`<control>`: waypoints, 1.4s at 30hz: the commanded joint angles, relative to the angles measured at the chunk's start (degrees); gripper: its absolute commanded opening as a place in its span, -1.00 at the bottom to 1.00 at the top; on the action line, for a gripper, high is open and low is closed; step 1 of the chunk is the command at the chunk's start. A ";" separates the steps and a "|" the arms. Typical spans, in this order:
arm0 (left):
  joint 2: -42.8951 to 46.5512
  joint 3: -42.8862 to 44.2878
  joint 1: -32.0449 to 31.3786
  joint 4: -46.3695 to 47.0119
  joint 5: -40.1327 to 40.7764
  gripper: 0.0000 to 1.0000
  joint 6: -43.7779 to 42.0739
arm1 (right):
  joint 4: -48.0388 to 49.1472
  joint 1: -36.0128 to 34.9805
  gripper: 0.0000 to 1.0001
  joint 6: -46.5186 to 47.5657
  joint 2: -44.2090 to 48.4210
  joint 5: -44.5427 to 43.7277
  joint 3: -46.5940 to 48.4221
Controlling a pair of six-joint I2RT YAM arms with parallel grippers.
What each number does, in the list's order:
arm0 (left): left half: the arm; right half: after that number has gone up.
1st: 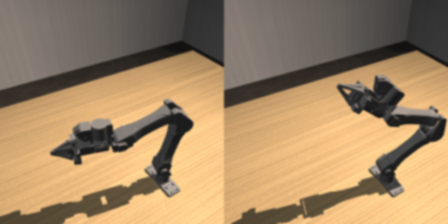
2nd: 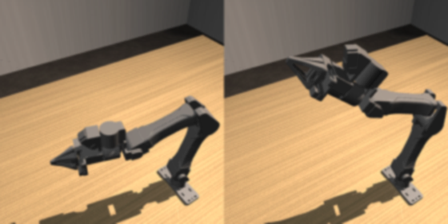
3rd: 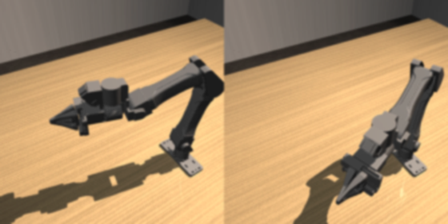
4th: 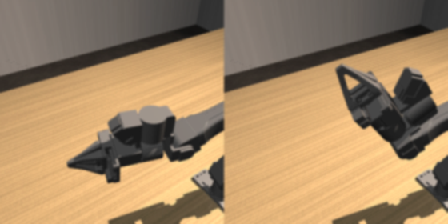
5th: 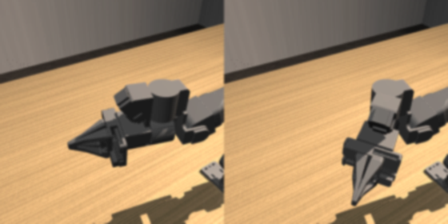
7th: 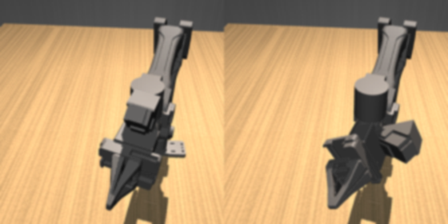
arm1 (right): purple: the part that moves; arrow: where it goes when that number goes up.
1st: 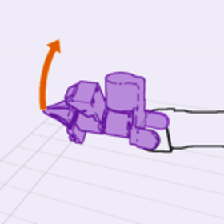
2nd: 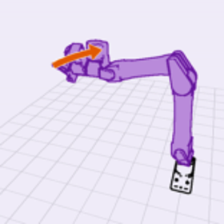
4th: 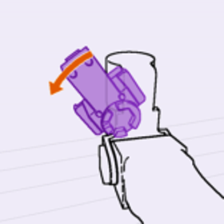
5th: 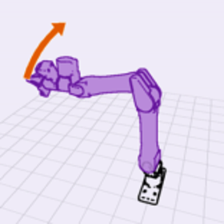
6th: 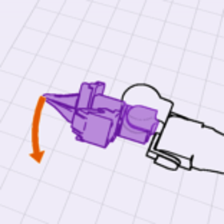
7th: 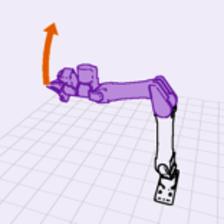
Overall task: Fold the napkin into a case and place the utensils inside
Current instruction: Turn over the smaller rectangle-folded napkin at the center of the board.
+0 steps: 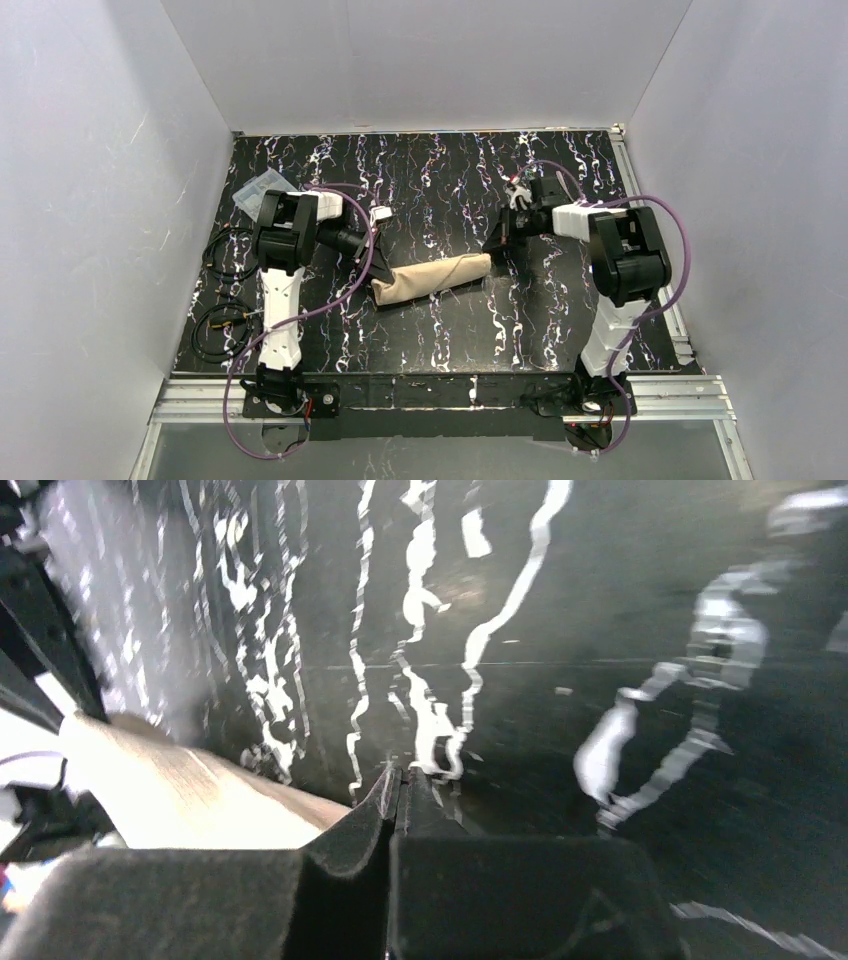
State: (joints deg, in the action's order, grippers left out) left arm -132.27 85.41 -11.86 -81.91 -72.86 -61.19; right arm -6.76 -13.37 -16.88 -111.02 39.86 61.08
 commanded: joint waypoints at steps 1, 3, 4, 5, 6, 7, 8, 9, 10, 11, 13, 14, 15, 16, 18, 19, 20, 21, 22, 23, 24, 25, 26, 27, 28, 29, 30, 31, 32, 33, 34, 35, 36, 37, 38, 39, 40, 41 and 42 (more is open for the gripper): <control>-2.41 0.51 2.59 -14.27 -8.72 -1.00 -5.68 | 0.25 0.62 -0.97 -1.20 6.80 -12.29 1.94; -1.92 -0.44 2.63 -14.14 -8.62 -1.00 -6.03 | 0.29 0.64 -0.97 -0.98 9.15 -13.80 1.88; -1.61 -0.84 2.75 -13.63 -8.87 -1.00 -5.47 | 0.58 0.61 -0.97 -1.08 10.47 -13.92 1.59; -1.35 -1.04 2.86 -12.83 -9.33 -1.00 -4.30 | 1.26 0.62 -0.97 -1.24 11.84 -13.15 0.98; -1.07 -1.35 3.20 -12.30 -10.42 -1.00 -3.30 | 2.92 0.60 -0.97 -1.67 13.66 -12.20 -0.27; -0.87 -1.33 3.61 -12.42 -11.62 -1.00 -3.02 | 5.86 0.53 -0.97 -2.45 15.58 -9.58 -1.74; -0.85 -1.11 3.94 -12.85 -12.67 -1.00 -3.02 | 9.28 0.35 -0.97 -3.51 17.00 -6.72 -3.00; -1.07 -0.63 4.21 -13.86 -13.32 -1.00 -3.66 | 11.53 -0.25 -0.97 -4.84 18.05 -3.75 -4.24; -1.22 -0.30 4.47 -14.27 -13.59 -1.00 -4.14 | 12.52 -1.20 -0.97 -5.28 18.26 -0.96 -5.00; -1.12 -0.09 4.67 -14.28 -13.38 -1.00 -4.66 | 13.05 -2.36 -0.97 -5.56 17.92 1.62 -5.22; -0.70 -0.26 4.69 -13.09 -12.56 -1.00 -4.02 | 16.24 -5.35 -0.97 -7.28 16.82 3.87 -6.61; -0.28 -0.62 4.72 -10.00 -11.64 -1.00 -1.02 | 19.31 -6.75 -0.97 -8.93 16.25 4.49 -7.72; 0.47 -1.34 4.74 -4.83 -9.50 -1.00 4.28 | 23.37 -8.19 -0.96 -10.96 15.68 4.56 -8.74; 2.81 -2.88 4.72 2.66 -6.58 -1.00 11.73 | 26.68 -9.42 -0.96 -13.02 14.71 4.65 -9.31; 9.87 -10.08 4.66 27.09 3.98 -0.95 35.13 | 29.60 -12.00 -0.96 -14.92 11.33 4.50 -8.86; 13.63 -13.71 4.73 34.93 8.22 -0.77 41.35 | 30.22 -13.17 -0.96 -15.17 9.37 4.45 -8.42; 15.61 -15.23 4.69 37.20 10.52 -0.67 42.55 | 30.85 -14.15 -0.96 -15.42 7.66 4.07 -8.17; 16.28 -14.74 4.59 37.32 12.05 -0.62 42.86 | 31.82 -14.76 -0.96 -15.77 5.86 3.38 -8.21; 16.30 -13.92 4.52 36.82 13.44 -0.62 43.13 | 33.47 -15.11 -0.96 -16.76 4.54 3.07 -8.49; 16.19 -13.32 4.56 36.46 14.73 -0.62 43.12 | 35.06 -15.36 -0.96 -17.72 3.44 2.91 -8.74; 16.34 -13.04 4.56 36.31 16.34 -0.62 42.98 | 35.83 -15.44 -0.97 -18.25 2.41 2.63 -8.86; 16.60 -12.87 4.50 36.36 17.59 -0.62 42.84 | 36.01 -15.38 -0.97 -18.33 1.60 2.28 -8.87; 16.91 -12.88 4.55 36.50 19.06 -0.61 42.82 | 36.16 -15.45 -0.97 -18.36 0.92 2.12 -8.87; 17.28 -12.91 4.56 36.81 20.63 -0.59 42.86 | 36.08 -15.46 -0.97 -18.21 0.29 1.91 -8.75; 17.64 -13.23 4.56 37.63 22.23 -0.57 43.52 | 35.73 -15.39 -0.97 -17.87 -0.12 1.39 -8.58; 17.93 -13.44 4.56 38.48 23.83 -0.57 44.24 | 35.39 -15.45 -0.97 -17.35 -0.37 0.72 -8.45; 18.15 -13.55 4.56 38.74 24.77 -0.57 44.42 | 35.34 -15.45 -0.97 -16.86 -0.33 0.08 -8.25; 18.53 -13.93 4.50 39.48 25.42 -0.58 44.78 | 35.59 -15.44 -0.97 -16.38 -0.17 -0.44 -7.95; 18.99 -14.54 4.54 40.59 25.92 -0.60 45.98 | 35.90 -15.38 -0.97 -16.16 0.22 -0.76 -7.43; 19.40 -15.10 4.56 41.50 26.19 -0.63 46.65 | 35.43 -15.31 -0.97 -15.32 0.60 -0.98 -5.97; 19.49 -15.31 4.51 41.94 26.67 -0.64 47.36 | 34.18 -15.29 -0.97 -14.19 1.08 -1.08 -4.16; 19.44 -15.59 4.51 42.34 27.82 -0.65 48.20 | 32.61 -15.28 -0.96 -12.94 1.67 -1.22 -2.38; 19.37 -15.78 4.48 42.82 29.36 -0.66 48.90 | 31.22 -15.24 -0.96 -11.97 2.40 -1.32 -1.11; 19.58 -16.19 4.48 43.81 30.96 -0.65 49.68 | 30.82 -15.27 -0.95 -11.39 3.40 -1.43 -0.52; 20.00 -16.72 4.47 44.80 32.29 -0.66 50.36 | 30.88 -15.25 -0.95 -11.03 4.56 -1.54 -0.53; 20.58 -17.18 4.47 45.77 33.32 -0.65 50.84 | 31.22 -15.22 -0.95 -10.80 5.81 -1.54 -1.05; 21.10 -17.87 4.41 46.70 33.94 -0.65 51.19 | 31.59 -15.28 -0.94 -10.73 6.99 -1.39 -1.92; 21.69 -18.21 4.16 47.17 34.44 -0.65 51.18 | 31.87 -15.22 -0.93 -10.70 8.01 -1.20 -2.75; 22.09 -18.54 3.86 47.26 34.93 -0.65 51.07 | 32.04 -15.23 -0.93 -11.03 8.78 -0.79 -3.65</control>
State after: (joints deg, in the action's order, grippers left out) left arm -114.06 68.71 -7.42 -38.26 -45.12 -11.57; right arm 23.90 -28.88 -30.11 -108.38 38.74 57.95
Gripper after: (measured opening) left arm 0.181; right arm 0.030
